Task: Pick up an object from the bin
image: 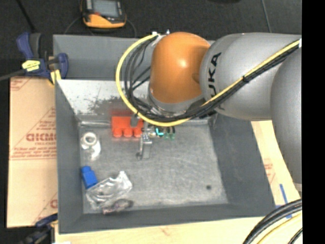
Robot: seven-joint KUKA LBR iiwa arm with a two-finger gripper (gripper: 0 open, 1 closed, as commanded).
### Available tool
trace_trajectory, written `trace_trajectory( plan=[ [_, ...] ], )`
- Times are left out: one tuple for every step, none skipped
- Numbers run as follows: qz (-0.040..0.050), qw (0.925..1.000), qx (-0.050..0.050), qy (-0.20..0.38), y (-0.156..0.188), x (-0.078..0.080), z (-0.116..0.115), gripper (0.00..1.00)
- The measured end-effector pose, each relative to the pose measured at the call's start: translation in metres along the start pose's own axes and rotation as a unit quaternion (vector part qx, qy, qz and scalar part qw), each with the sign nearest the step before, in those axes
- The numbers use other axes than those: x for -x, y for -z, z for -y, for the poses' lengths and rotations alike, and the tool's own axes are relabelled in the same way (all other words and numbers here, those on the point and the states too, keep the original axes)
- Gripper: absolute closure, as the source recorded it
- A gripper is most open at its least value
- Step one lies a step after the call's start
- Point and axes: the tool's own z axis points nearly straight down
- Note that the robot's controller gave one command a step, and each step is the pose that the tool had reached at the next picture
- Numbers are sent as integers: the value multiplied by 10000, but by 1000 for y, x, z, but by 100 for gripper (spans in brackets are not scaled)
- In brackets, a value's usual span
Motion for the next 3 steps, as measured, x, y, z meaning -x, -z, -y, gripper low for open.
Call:
trace_trajectory(
  plan=[
    [12,9704,-7,2416,-59,-23,-20,0],
    [17,9561,-8,2929,-81,-44,-39,0],
    [18,9288,-12,3706,-102,-75,-46,0]
  ],
)
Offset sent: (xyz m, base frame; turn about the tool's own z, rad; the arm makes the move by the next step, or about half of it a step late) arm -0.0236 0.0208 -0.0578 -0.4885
